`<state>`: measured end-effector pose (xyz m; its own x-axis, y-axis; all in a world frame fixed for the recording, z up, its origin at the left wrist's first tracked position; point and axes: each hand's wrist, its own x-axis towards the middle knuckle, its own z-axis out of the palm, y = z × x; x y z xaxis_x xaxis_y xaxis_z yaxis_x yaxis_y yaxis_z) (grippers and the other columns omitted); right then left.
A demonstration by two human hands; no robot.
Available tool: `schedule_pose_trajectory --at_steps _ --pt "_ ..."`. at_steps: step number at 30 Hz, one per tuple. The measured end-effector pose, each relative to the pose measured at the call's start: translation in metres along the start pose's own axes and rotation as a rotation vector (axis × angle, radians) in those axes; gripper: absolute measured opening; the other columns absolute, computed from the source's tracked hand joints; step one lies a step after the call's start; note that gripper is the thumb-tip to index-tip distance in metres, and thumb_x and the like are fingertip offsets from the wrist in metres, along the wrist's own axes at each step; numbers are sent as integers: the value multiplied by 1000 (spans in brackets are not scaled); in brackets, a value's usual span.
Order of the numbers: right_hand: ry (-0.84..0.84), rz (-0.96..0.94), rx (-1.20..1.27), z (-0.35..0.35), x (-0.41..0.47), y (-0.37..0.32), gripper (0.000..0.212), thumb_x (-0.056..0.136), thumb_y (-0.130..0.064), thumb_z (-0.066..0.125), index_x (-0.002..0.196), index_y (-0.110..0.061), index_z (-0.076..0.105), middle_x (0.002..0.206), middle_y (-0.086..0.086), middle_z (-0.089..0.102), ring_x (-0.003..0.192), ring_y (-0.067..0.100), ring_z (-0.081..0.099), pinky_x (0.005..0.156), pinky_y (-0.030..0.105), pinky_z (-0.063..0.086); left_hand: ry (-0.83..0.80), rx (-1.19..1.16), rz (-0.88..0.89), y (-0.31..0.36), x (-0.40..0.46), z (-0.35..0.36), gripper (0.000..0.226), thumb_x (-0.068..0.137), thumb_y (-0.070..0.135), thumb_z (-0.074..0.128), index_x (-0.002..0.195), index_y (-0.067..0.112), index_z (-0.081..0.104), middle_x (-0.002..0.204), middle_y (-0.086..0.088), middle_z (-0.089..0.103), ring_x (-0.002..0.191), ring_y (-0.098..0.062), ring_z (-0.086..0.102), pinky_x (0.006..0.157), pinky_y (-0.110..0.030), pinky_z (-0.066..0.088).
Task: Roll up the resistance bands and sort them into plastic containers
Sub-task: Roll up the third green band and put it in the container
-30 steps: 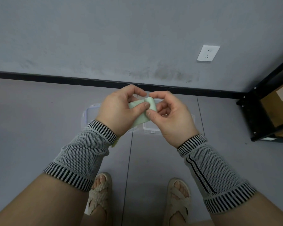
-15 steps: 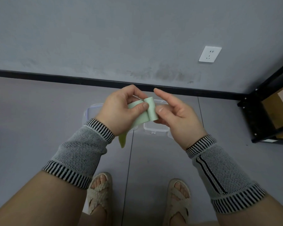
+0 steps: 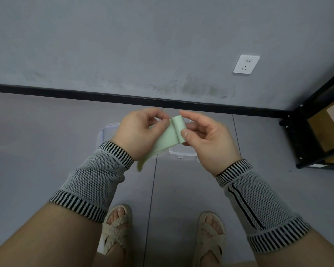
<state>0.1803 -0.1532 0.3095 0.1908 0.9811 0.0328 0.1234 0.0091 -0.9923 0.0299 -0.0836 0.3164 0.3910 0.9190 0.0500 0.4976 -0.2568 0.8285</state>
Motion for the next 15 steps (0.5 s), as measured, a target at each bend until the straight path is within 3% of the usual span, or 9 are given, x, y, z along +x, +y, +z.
schedule_pose_trajectory --at_steps 3,6,11,15 --pt "-26 66 198 -3 1 1 37 90 5 55 110 -25 62 83 1 70 77 12 67 74 28 55 22 -44 15 2 -1 -3 22 89 19 60 76 37 63 76 11 68 70 -3 60 68 -20 48" --pt "-59 113 304 -6 3 1 36 90 7 52 111 -21 62 79 0 69 78 15 65 75 31 55 25 -57 36 3 -3 -6 24 87 19 63 79 42 64 75 16 66 70 5 59 67 -11 46" --pt "-42 66 159 -5 1 -3 36 88 6 57 108 -24 63 82 2 71 78 15 68 77 30 58 28 -90 75 8 -5 -5 30 86 13 65 81 43 63 79 26 63 74 15 58 70 -2 42" --pt "6 9 35 -2 2 -3 37 85 2 63 104 -30 63 89 14 70 84 31 67 79 42 56 39 -81 76 10 -5 -3 20 85 14 66 88 34 69 83 22 65 76 12 60 69 -3 43"
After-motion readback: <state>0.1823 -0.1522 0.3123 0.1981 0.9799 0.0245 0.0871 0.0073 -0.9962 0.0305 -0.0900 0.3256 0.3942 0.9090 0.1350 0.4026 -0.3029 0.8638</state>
